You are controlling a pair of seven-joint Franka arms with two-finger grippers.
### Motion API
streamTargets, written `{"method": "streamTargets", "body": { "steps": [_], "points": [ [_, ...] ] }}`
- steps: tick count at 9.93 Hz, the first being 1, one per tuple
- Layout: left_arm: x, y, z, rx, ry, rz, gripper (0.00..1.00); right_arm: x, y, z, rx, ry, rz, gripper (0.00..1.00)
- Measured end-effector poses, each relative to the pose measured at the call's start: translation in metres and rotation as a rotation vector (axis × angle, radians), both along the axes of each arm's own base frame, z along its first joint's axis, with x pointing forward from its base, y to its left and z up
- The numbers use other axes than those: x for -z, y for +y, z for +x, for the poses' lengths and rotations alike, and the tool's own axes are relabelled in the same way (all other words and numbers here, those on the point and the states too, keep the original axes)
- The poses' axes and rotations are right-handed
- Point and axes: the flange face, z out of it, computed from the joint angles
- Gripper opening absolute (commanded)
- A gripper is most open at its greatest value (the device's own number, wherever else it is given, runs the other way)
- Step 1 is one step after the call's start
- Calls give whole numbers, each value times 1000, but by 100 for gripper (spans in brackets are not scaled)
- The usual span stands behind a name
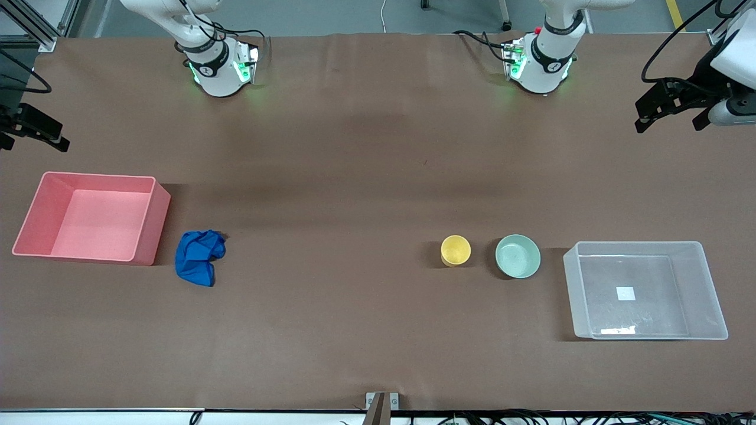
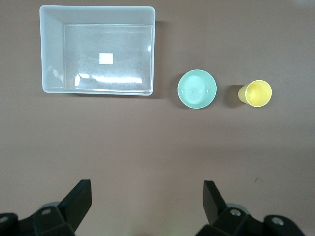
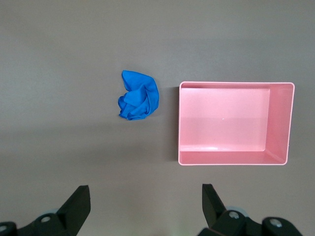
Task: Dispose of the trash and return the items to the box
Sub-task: 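Move the right gripper toward the blue cloth while the left gripper reaches the bowl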
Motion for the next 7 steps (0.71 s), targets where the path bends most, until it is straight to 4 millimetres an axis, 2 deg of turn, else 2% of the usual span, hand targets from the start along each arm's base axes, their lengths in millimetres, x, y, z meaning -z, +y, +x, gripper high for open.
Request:
{"method": "streamTargets", "body": {
  "steps": [3, 4, 5, 7],
  "points": [
    [-2, 4, 2, 38, -3, 2, 100, 0, 0, 0, 0, 0, 0, 100],
    [4, 4, 7, 44, 7, 2, 100, 0, 0, 0, 0, 0, 0, 100],
    [16, 3, 16, 48, 30, 4, 100, 1, 0, 0, 0, 1, 0, 100],
    [57, -7, 47, 42, 51, 1, 100, 5, 0, 2, 0, 1, 0, 100]
  ]
}}
